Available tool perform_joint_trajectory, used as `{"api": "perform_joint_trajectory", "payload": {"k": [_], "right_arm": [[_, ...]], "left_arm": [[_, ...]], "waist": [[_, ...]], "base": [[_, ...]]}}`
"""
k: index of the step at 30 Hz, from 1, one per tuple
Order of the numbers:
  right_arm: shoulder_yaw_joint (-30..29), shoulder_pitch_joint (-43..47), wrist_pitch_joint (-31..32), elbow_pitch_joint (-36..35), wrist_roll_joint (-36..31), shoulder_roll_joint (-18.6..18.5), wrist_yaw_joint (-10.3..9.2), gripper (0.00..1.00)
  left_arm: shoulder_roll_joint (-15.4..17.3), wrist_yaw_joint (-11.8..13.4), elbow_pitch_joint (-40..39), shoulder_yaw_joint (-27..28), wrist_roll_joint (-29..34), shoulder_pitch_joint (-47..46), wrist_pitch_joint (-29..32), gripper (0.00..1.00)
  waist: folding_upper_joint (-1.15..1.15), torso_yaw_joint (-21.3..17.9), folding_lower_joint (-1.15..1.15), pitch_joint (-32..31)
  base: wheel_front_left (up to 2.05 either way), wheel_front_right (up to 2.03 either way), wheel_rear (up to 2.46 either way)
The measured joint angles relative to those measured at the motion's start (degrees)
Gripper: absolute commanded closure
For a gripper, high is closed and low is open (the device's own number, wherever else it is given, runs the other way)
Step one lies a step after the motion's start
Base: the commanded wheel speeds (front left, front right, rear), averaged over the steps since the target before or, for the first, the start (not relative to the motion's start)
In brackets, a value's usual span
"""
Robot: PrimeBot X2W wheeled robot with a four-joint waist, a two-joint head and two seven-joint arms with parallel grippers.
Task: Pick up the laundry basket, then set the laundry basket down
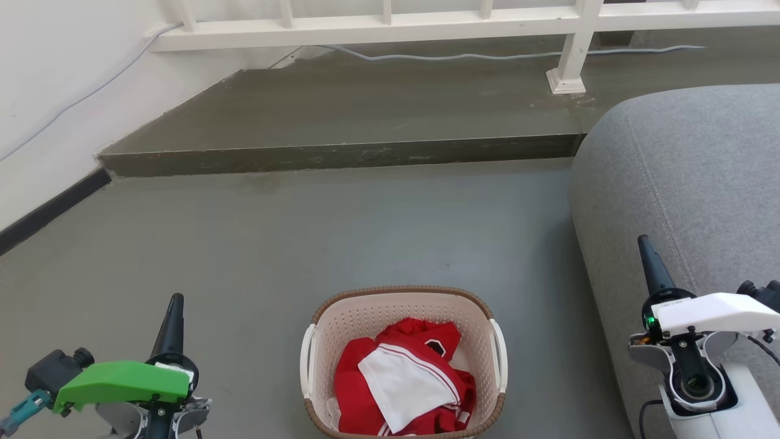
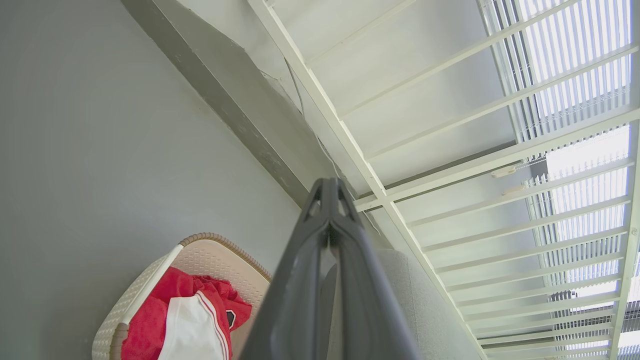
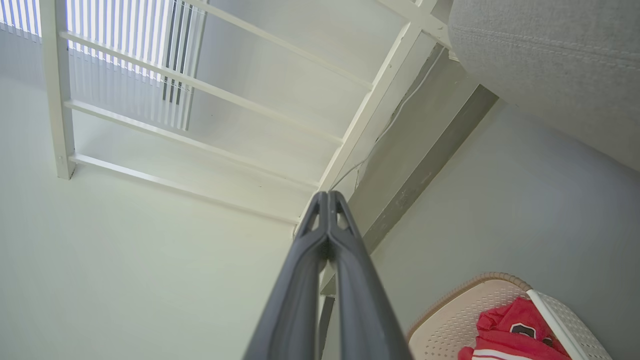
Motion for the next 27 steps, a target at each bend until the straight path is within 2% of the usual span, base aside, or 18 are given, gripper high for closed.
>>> {"api": "perform_joint_trajectory", "payload": {"k": [27], "right_arm": [[-5.1,0.0,5.2,-0.1,19.5,0.3,1.07,1.0]], "left_arm": [[0.1,-0.2,1.4,3.2,-19.0,-0.2,5.0,1.0]], "waist": [[0.0,0.9,0.0,-1.4]], "base": [[0.0,0.0,0.0]]}}
